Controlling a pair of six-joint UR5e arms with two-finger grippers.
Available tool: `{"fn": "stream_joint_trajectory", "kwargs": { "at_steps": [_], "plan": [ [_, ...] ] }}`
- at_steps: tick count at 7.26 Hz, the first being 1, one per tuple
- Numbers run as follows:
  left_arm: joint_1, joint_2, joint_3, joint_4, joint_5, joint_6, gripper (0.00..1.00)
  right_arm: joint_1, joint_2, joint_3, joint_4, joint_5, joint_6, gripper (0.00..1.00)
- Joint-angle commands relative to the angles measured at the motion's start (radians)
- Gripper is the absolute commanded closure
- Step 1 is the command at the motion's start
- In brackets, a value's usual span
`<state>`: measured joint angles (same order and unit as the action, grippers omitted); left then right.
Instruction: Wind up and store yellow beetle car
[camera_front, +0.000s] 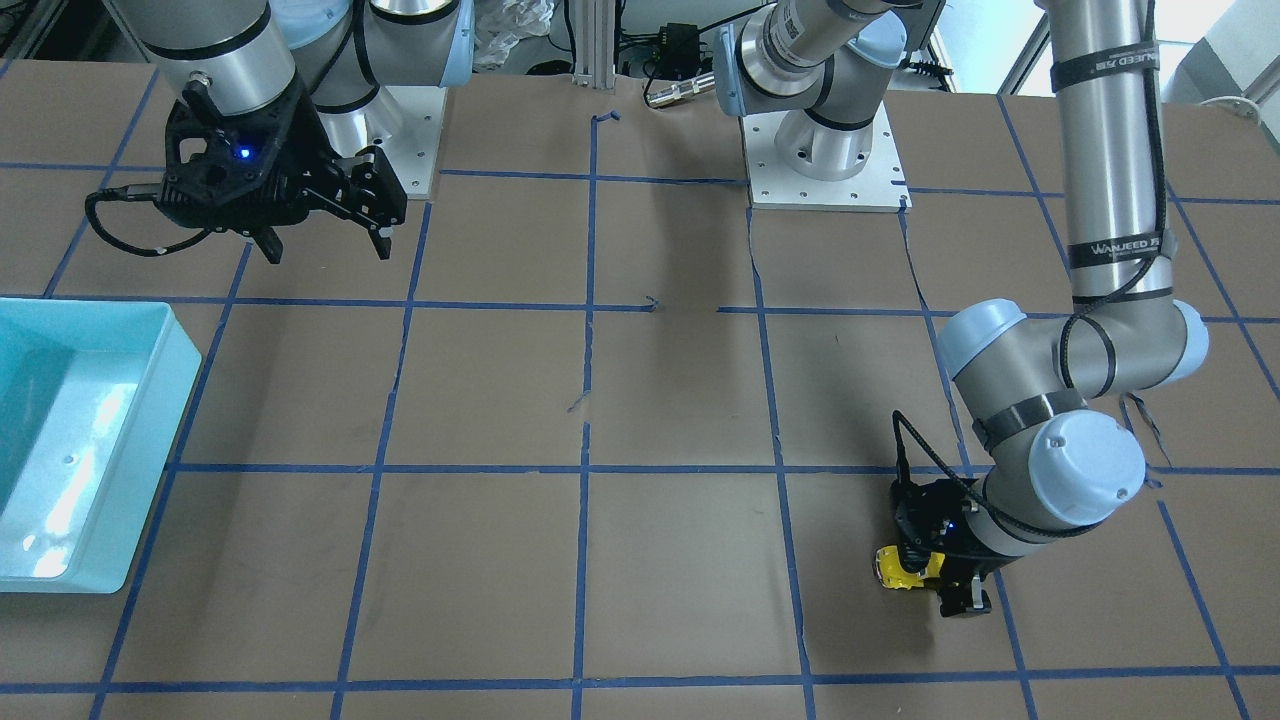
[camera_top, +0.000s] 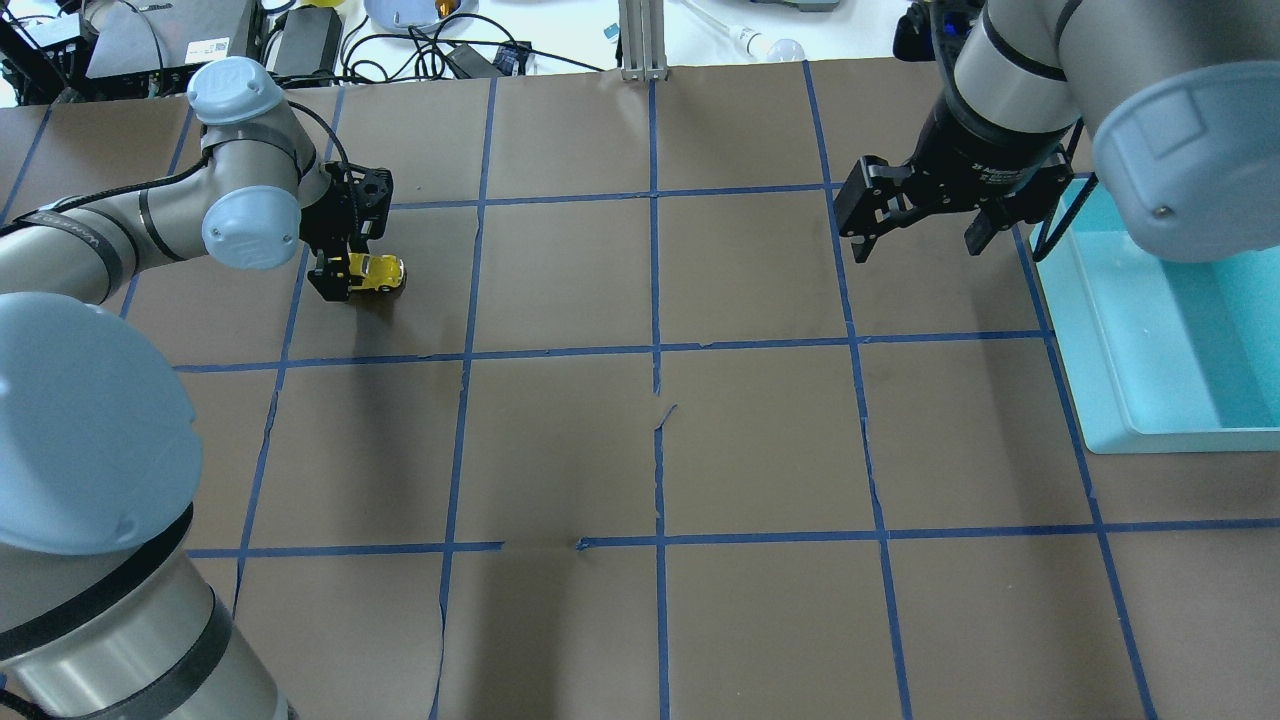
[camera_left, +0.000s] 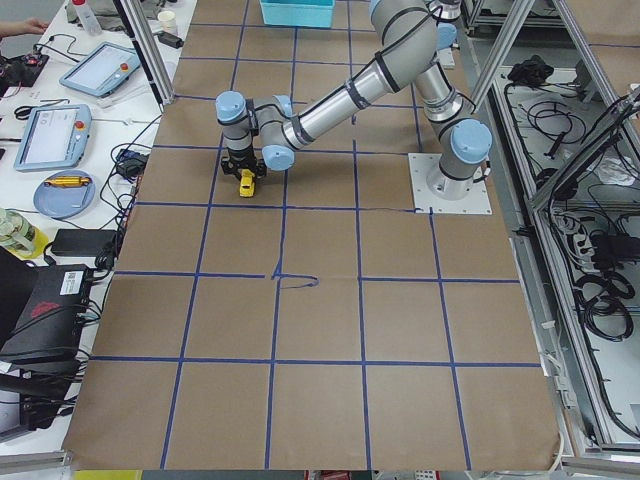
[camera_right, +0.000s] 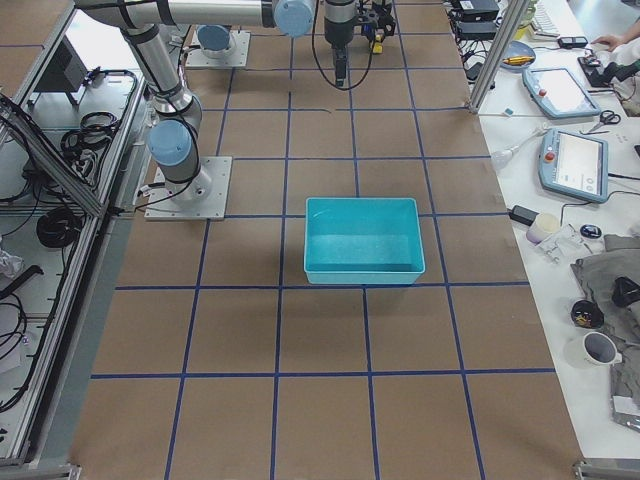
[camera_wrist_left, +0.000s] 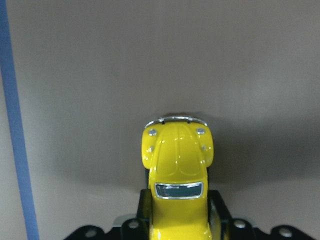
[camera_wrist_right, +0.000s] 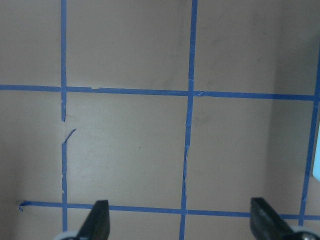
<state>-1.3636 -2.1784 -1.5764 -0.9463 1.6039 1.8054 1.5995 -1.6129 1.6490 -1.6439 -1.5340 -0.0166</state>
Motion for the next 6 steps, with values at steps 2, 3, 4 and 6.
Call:
{"fn": "stream_joint_trajectory", "kwargs": {
  "at_steps": [2, 3, 4, 6],
  "plan": [
    [0.000, 0.000, 0.001, 0.000, -0.001, -0.011, 0.00, -0.001, 0.001, 0.000, 0.001, 0.000, -0.005, 0.00],
    [0.000, 0.000, 0.001, 0.000, -0.001, -0.009, 0.00, -0.001, -0.001, 0.006, 0.003, 0.000, 0.000, 0.00],
    [0.000, 0.000, 0.001, 0.000, -0.001, -0.011, 0.00, -0.003, -0.001, 0.006, 0.007, -0.002, -0.003, 0.00],
    [0.000, 0.000, 0.003, 0.000, 0.001, -0.011, 0.00, -0.003, -0.001, 0.006, 0.006, -0.002, -0.003, 0.00]
  ]
}}
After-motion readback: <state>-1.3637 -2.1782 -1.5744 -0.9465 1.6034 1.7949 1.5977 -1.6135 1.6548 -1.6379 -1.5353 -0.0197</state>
